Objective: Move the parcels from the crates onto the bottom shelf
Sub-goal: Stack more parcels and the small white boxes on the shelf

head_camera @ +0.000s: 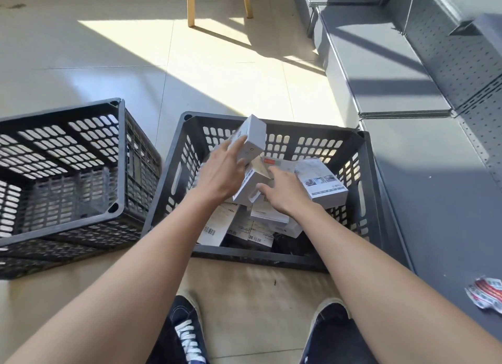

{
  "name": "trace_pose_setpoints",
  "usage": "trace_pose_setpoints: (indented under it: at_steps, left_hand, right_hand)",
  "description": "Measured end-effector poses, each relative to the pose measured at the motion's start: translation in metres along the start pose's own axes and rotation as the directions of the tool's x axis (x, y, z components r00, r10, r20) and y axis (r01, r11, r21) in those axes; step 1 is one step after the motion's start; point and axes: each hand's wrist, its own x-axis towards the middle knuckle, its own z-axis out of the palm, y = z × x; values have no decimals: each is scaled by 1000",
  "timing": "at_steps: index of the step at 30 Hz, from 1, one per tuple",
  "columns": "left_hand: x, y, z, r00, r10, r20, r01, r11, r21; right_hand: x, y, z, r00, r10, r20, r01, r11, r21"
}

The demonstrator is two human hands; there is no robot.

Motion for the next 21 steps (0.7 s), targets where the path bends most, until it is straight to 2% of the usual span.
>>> trace_pose_setpoints:
  at_steps: [8, 16, 21]
  left_hand:
    - [21, -3, 16, 993, 60, 97, -61, 998, 1]
    - [14, -15, 7, 995, 102, 10, -101, 995, -24]
    - [0, -21, 3, 988, 150, -39, -153, 981, -115]
  right_hand:
    - [23, 1, 12, 998, 22, 54, -27, 995, 100]
    - [34, -1, 19, 999, 32, 35, -38, 985, 168]
    - [33, -6, 19, 999, 52, 11, -53, 987, 149]
